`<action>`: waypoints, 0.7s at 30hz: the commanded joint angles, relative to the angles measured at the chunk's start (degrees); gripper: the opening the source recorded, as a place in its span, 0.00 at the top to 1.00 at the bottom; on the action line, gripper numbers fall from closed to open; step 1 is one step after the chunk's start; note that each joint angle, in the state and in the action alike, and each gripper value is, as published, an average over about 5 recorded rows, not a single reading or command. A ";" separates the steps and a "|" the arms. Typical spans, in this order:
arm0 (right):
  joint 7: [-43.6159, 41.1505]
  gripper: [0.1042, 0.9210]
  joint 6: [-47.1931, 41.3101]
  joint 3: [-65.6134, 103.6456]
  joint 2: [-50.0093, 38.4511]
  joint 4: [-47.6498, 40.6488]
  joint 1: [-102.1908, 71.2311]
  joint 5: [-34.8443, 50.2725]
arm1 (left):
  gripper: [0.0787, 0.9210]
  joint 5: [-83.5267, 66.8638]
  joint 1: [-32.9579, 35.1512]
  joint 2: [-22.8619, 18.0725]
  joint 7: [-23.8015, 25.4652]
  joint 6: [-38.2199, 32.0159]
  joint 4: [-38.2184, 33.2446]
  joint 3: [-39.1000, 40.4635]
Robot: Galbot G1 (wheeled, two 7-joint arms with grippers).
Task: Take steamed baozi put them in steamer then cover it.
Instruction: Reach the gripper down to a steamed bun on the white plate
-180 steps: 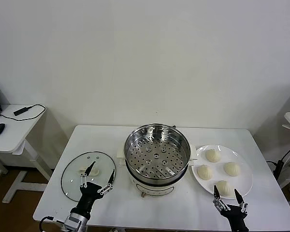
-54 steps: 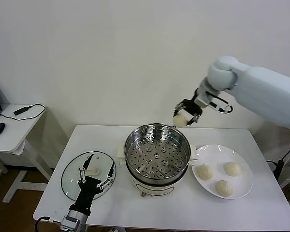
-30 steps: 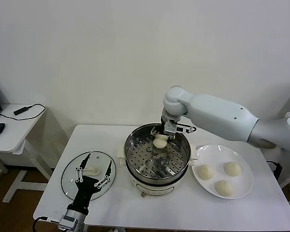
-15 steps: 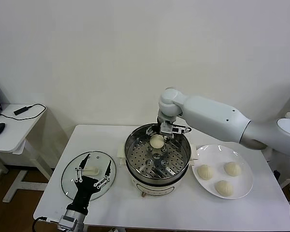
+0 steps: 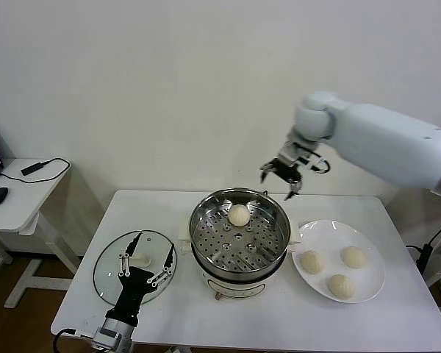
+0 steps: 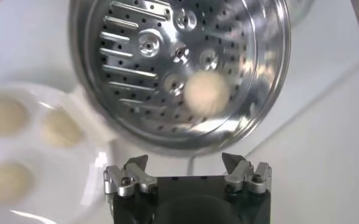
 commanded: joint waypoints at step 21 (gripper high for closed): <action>13.88 0.12 -13.26 5.29 -10.08 -3.59 -27.23 7.73 | 0.12 0.18 0.47 -0.01 -0.22 0.52 -0.27 -0.22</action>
